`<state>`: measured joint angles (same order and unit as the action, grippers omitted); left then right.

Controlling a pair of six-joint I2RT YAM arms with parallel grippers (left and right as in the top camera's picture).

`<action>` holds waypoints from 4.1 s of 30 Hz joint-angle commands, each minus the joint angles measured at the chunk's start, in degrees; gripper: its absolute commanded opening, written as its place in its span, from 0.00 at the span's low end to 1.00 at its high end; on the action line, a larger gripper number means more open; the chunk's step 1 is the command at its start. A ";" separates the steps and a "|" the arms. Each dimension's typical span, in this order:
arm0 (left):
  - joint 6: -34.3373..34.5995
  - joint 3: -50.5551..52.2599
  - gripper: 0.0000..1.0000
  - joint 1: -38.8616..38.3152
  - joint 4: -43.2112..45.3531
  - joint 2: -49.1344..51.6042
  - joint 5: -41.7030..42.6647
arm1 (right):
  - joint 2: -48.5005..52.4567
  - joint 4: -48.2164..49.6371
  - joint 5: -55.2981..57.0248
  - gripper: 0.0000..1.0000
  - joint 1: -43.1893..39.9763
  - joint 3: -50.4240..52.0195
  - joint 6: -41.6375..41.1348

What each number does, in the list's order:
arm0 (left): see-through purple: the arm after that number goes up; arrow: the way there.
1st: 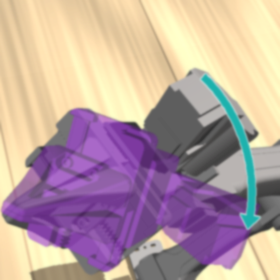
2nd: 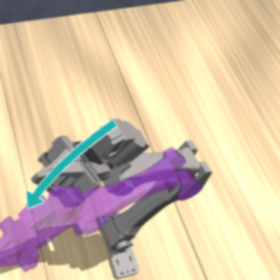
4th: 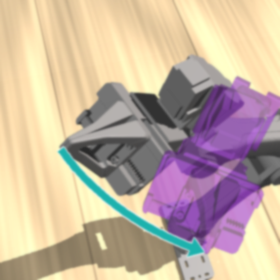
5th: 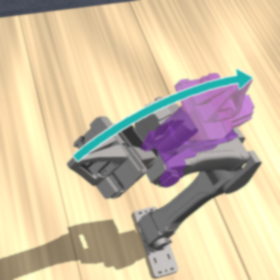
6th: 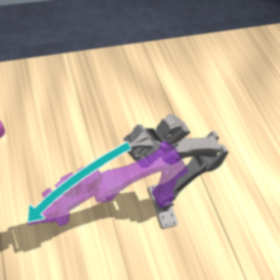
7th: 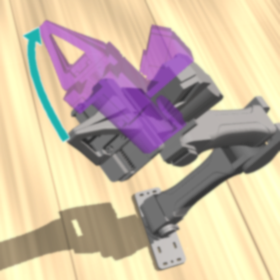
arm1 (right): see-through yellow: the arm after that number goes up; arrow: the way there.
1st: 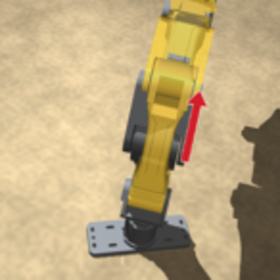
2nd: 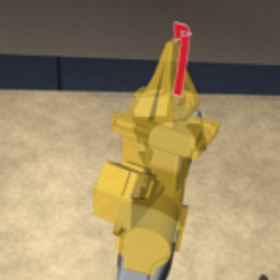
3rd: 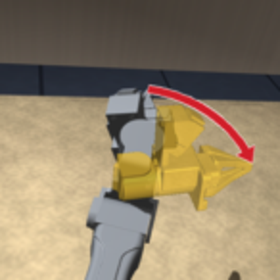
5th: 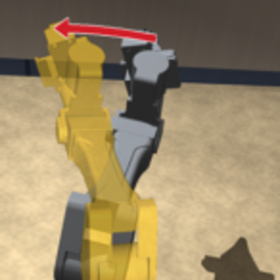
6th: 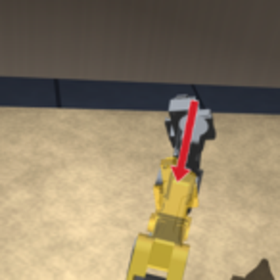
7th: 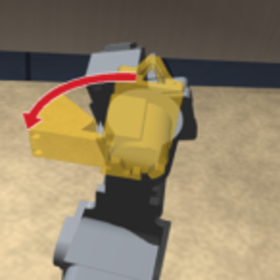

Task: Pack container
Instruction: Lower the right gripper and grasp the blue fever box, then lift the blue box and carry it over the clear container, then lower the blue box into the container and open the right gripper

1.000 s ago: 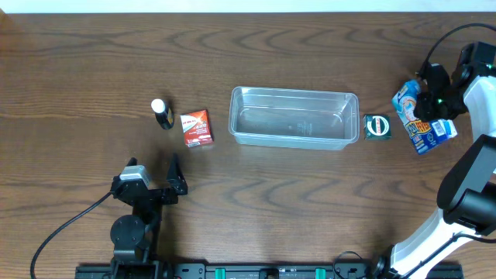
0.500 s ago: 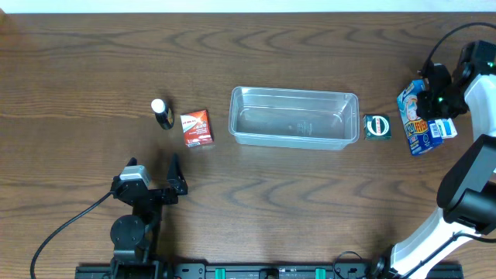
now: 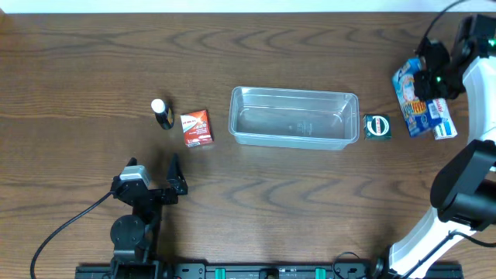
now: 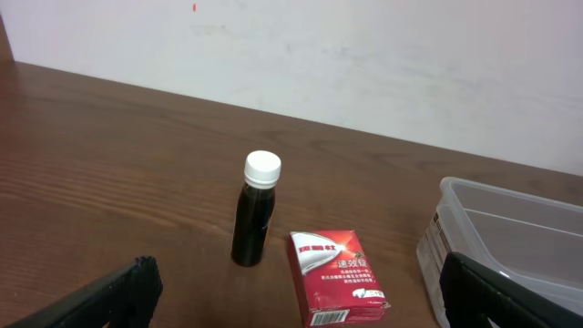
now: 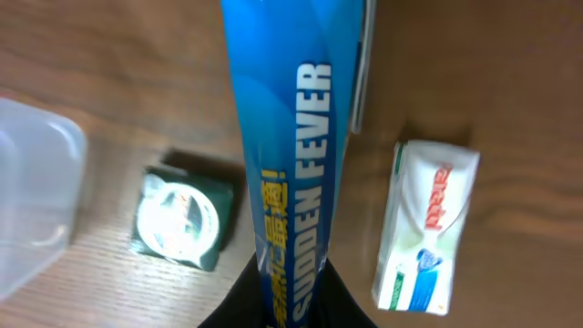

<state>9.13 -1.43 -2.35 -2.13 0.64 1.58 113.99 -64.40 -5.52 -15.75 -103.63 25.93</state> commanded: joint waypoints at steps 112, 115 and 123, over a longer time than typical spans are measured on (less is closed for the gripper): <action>-0.55 1.20 0.98 0.02 -1.86 -0.26 -0.07 | 0.39 0.35 5.88 0.16 33.92 2.56 36.26; -0.52 1.20 0.98 0.02 -1.86 -0.26 -0.09 | 0.52 0.37 5.88 0.16 33.92 2.56 37.92; -0.52 1.20 0.98 0.02 -1.86 -0.26 -0.09 | 1.29 0.26 5.92 0.16 33.90 2.56 38.05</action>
<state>9.13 -1.43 -2.35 -2.15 0.64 1.58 114.06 -64.20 1.04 18.55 -101.45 62.87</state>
